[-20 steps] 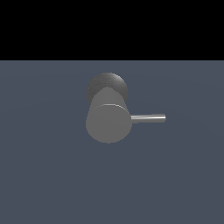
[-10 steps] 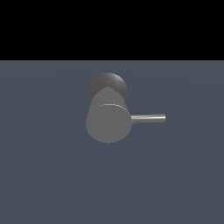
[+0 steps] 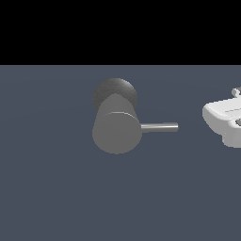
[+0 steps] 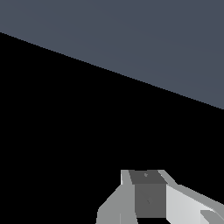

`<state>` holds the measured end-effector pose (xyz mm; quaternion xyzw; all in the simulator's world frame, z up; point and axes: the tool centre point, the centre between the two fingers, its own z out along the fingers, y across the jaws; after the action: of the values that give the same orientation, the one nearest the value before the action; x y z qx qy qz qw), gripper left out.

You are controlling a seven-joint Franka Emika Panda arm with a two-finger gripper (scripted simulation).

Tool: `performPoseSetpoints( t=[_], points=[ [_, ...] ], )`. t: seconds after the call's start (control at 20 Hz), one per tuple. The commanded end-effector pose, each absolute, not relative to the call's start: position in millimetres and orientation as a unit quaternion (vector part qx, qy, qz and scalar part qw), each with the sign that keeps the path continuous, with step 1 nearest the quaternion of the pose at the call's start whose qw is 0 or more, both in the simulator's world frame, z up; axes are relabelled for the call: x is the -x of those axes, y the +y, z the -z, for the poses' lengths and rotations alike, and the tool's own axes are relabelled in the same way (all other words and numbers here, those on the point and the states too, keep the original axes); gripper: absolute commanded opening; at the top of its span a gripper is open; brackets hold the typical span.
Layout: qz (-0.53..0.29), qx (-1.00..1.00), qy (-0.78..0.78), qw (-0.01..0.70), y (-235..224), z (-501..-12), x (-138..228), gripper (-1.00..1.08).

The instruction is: Turn on the faucet by rotating a designated handle.

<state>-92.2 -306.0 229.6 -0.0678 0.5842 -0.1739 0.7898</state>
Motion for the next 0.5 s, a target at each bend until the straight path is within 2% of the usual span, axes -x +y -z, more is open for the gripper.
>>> performPoseSetpoints(
  t=[0.0, 0.45],
  points=[
    [0.138, 0.050, 0.615, 0.775, -282.6, -190.8, 87.3, -1.00],
    [0.040, 0.016, 0.683, 0.729, -207.8, -102.8, 84.8, -1.00]
  ],
)
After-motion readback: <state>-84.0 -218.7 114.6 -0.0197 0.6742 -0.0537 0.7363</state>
